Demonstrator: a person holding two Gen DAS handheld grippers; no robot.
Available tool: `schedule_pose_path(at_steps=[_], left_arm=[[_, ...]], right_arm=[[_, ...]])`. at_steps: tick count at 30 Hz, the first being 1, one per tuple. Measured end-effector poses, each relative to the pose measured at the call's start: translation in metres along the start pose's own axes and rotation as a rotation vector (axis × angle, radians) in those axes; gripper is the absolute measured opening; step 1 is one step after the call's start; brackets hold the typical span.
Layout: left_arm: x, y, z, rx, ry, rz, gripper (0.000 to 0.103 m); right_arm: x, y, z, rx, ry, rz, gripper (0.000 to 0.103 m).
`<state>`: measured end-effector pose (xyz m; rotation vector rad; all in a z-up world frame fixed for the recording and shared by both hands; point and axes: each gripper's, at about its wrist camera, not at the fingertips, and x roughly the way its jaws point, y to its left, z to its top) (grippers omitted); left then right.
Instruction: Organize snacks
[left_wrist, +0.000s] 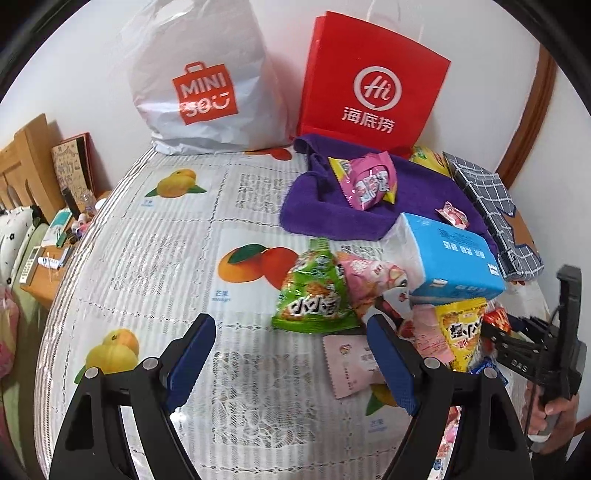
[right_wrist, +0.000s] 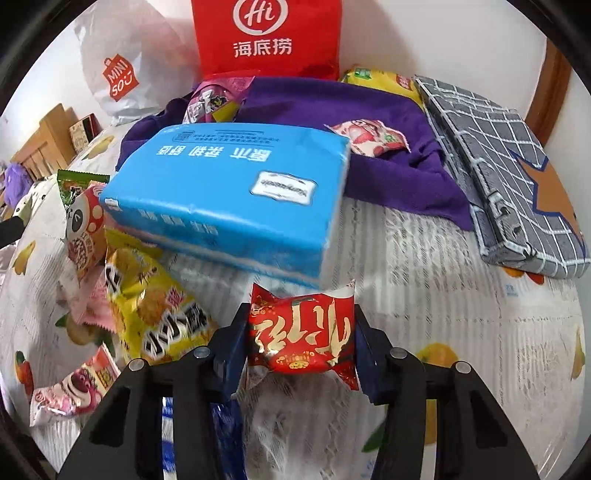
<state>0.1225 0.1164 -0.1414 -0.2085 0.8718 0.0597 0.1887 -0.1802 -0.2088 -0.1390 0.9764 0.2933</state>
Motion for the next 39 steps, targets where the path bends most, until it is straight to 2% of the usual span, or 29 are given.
schedule_pose_path(at_steps=[6, 13, 16, 20, 25, 32, 39], left_arm=[[0.017, -0.003, 0.010, 0.005, 0.010, 0.010, 0.082], [0.056, -0.015, 0.024, 0.030, 0.048, 0.012, 0.082], [0.072, -0.018, 0.024, 0.047, 0.078, 0.027, 0.073], [0.081, -0.009, 0.021, -0.020, 0.102, -0.084, 0.055], [0.082, -0.012, 0.018, 0.009, 0.078, -0.077, 0.052], [0.069, -0.002, 0.019, -0.015, 0.065, -0.087, 0.047], [0.030, 0.008, 0.021, -0.034, 0.010, -0.073, 0.047]], right_arm=[[-0.023, -0.016, -0.014, 0.062, -0.029, -0.005, 0.050], [-0.046, -0.029, -0.031, 0.107, -0.037, -0.029, 0.050], [-0.050, -0.034, -0.037, 0.141, -0.029, -0.010, 0.050], [-0.051, -0.033, -0.037, 0.152, -0.025, -0.018, 0.050], [-0.045, -0.026, -0.030, 0.148, -0.011, 0.022, 0.050], [-0.049, -0.016, -0.026, 0.141, -0.021, 0.040, 0.050], [-0.065, -0.016, -0.025, 0.157, -0.057, 0.046, 0.050]])
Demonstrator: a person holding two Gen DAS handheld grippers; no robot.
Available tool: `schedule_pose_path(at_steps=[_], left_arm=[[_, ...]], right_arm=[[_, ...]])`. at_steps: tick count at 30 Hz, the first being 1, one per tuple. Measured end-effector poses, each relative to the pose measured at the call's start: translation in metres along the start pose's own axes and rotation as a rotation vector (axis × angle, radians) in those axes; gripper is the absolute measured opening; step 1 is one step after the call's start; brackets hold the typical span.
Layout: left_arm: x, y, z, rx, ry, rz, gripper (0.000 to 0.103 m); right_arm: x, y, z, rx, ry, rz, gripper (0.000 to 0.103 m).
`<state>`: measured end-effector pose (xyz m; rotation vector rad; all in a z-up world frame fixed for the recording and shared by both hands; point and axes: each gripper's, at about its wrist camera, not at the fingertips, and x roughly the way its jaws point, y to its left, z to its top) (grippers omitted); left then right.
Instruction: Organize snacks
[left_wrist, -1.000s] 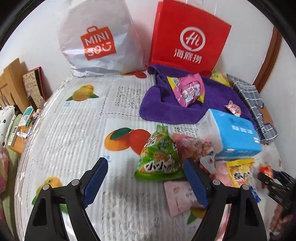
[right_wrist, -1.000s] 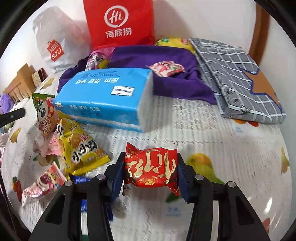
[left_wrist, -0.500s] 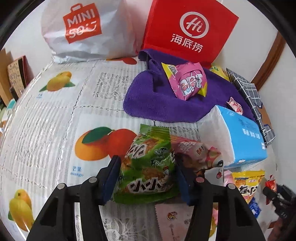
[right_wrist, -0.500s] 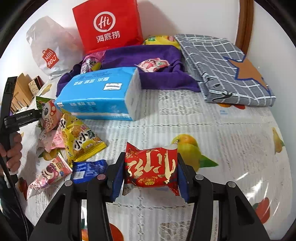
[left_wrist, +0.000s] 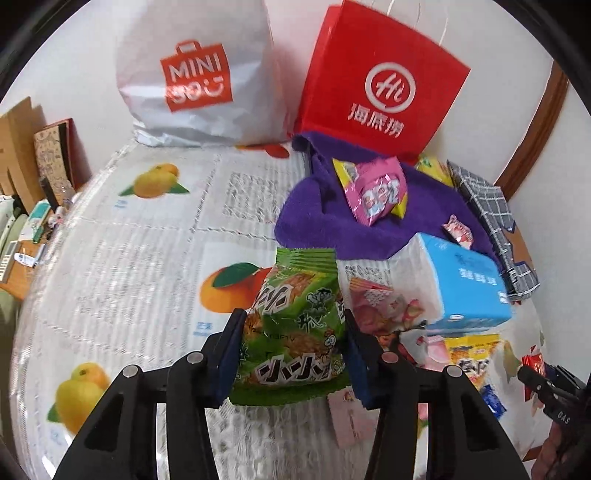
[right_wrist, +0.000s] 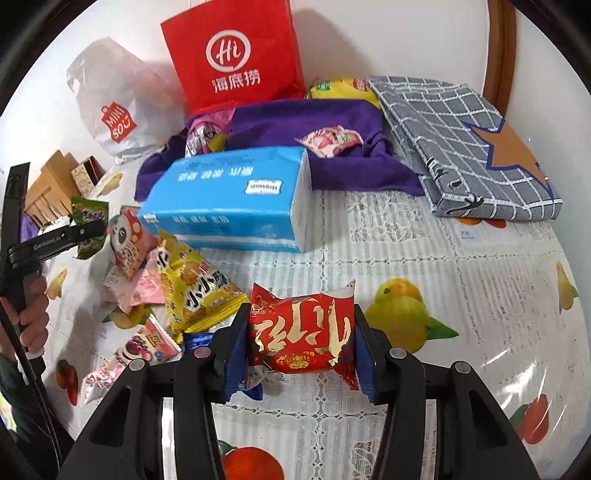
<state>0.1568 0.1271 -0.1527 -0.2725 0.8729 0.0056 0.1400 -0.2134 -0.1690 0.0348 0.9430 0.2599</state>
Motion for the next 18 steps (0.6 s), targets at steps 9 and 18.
schedule_pose_path(at_steps=[9, 18], left_arm=[[-0.044, -0.034, -0.009, 0.049, -0.041, -0.050, 0.047], [-0.069, -0.087, -0.012, 0.121, -0.058, -0.103, 0.047]], right_arm=[[-0.034, 0.013, 0.015, -0.022, -0.089, -0.006, 0.050], [-0.065, 0.019, 0.029, -0.026, -0.156, -0.010, 0.050]])
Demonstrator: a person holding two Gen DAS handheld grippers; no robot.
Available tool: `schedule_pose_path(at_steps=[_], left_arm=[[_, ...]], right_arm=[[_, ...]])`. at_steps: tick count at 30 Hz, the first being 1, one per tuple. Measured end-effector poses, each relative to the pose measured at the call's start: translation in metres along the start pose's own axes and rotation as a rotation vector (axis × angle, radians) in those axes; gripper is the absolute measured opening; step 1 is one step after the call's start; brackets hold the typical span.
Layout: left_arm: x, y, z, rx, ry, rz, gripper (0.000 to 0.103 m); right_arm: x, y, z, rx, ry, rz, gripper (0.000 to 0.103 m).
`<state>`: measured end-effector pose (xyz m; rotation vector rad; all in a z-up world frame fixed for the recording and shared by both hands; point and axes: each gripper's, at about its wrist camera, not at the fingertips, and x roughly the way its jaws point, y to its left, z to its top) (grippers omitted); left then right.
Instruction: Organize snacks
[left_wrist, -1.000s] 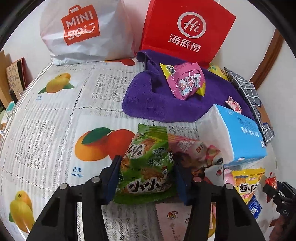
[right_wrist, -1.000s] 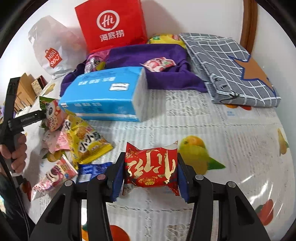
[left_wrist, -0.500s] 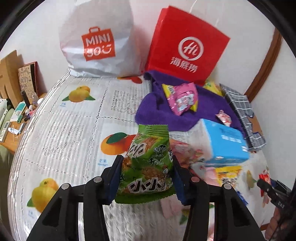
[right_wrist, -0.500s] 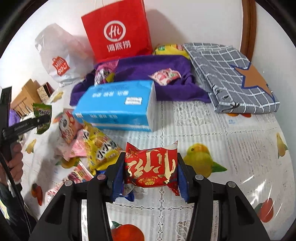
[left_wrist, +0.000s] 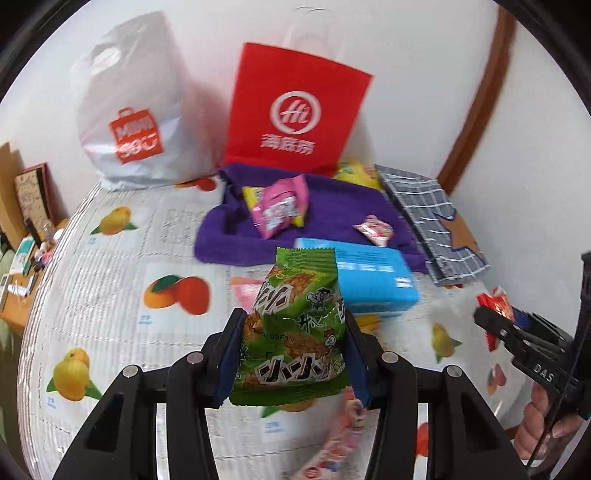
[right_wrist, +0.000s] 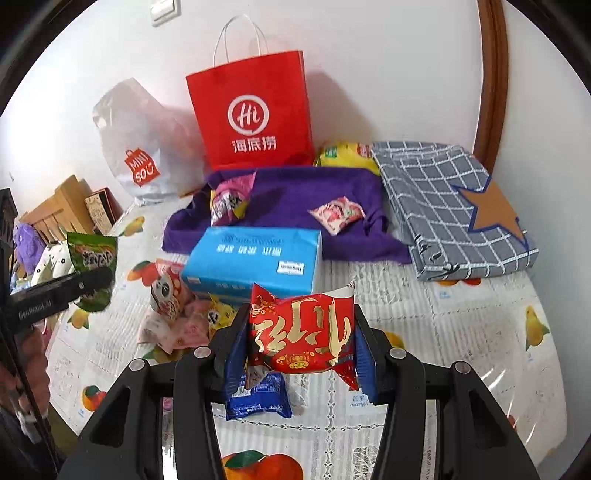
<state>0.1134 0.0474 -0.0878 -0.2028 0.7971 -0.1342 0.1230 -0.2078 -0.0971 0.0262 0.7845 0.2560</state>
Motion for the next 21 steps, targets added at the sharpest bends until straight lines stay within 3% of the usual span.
schedule_pose_path(at_steps=[9, 21], left_arm=[[-0.004, -0.036, 0.017, 0.052, -0.016, -0.039, 0.047], [0.006, -0.045, 0.042, 0.059, -0.022, -0.033, 0.047]], right_arm=[[-0.009, -0.009, 0.018, 0.012, -0.010, -0.013, 0.050], [0.002, -0.011, 0.042, 0.011, -0.025, 0.007, 0.050]])
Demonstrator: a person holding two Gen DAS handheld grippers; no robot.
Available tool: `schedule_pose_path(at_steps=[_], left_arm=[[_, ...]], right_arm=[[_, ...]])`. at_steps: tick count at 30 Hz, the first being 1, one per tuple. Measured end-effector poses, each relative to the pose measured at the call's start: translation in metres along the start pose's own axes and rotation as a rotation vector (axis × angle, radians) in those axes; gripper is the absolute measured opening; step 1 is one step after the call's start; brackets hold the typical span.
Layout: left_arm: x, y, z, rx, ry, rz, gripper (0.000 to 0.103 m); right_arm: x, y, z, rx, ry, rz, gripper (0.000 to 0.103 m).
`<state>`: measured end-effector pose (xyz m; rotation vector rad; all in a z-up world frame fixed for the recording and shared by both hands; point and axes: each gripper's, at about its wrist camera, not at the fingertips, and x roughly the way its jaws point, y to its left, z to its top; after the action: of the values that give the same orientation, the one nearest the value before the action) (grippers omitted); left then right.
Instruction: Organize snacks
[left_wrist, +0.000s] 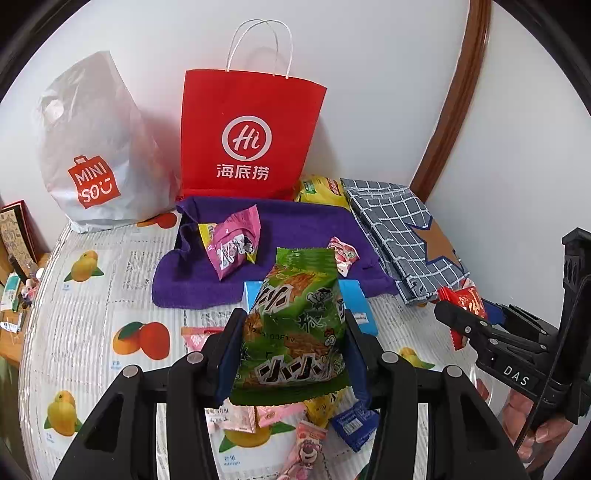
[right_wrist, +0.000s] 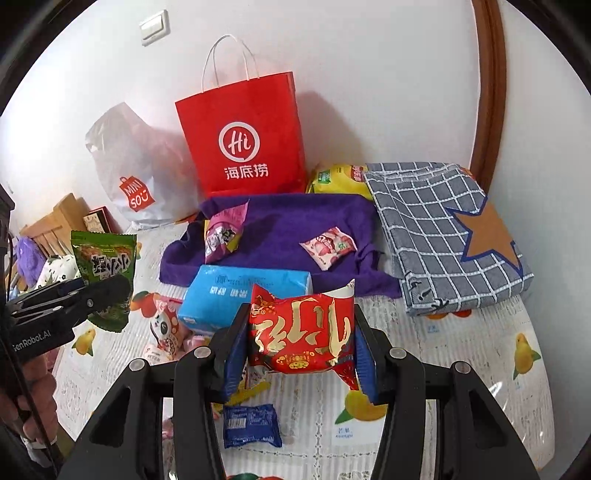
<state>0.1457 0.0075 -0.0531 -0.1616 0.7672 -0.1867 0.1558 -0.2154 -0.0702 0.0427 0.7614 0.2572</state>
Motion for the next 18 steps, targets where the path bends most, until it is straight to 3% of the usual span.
schedule_pose_path(at_steps=[18], left_arm=[[0.042, 0.035, 0.061, -0.020, 0.013, 0.055, 0.047]], right_arm=[[0.054, 0.014, 0.081, -0.034, -0.021, 0.018, 0.050]])
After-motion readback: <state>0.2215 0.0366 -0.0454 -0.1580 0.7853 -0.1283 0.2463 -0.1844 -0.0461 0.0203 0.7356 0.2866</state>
